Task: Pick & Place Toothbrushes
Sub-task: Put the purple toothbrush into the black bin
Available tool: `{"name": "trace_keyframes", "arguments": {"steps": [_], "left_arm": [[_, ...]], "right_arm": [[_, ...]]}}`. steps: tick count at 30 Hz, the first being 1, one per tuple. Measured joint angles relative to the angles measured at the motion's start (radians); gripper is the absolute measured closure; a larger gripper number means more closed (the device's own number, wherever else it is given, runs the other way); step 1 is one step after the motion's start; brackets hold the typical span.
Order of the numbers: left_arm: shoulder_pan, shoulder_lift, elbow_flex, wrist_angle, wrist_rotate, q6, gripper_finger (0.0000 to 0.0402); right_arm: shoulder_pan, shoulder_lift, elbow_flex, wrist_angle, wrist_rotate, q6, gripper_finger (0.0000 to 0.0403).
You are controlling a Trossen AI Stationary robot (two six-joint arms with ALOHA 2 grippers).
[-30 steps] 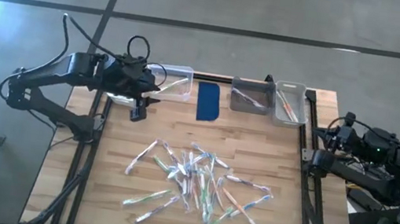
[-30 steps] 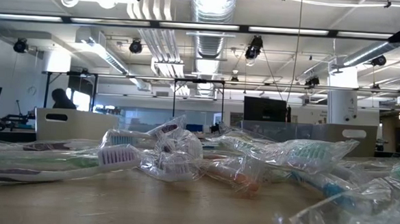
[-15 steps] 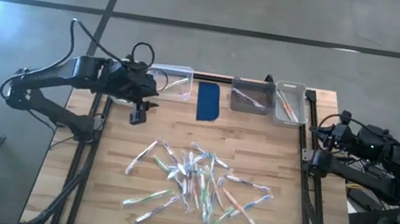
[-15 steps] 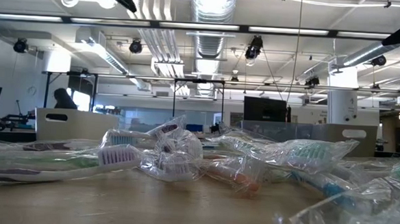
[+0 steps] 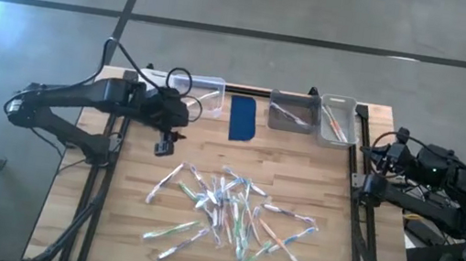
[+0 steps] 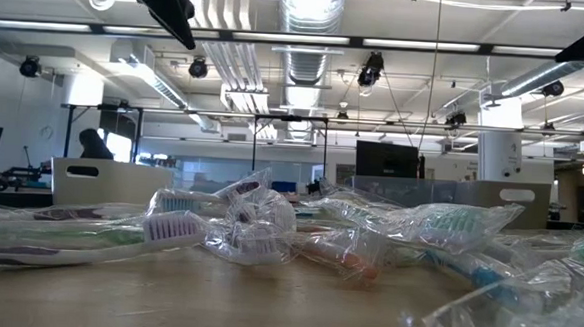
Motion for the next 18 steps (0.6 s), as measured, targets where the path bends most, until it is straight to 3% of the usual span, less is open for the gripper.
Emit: {"name": "trace_keyframes", "arguments": {"steps": [6,10,18], "left_arm": [[0.000,0.000,0.003,-0.091,0.014,0.030,0.0227],[0.000,0.000,0.004,-0.101,0.034,-0.007,0.0227],[0.001,0.000,0.005,-0.084,-0.014,0.021,0.0227]], "right_arm": [[0.000,0.015,-0.003,0.054,-0.004,-0.001,0.0394],[0.000,0.065,0.006,0.153,-0.036,0.157,0.0394],[0.000,0.314,0.025,0.284,-0.136,0.339,0.0394]]}}
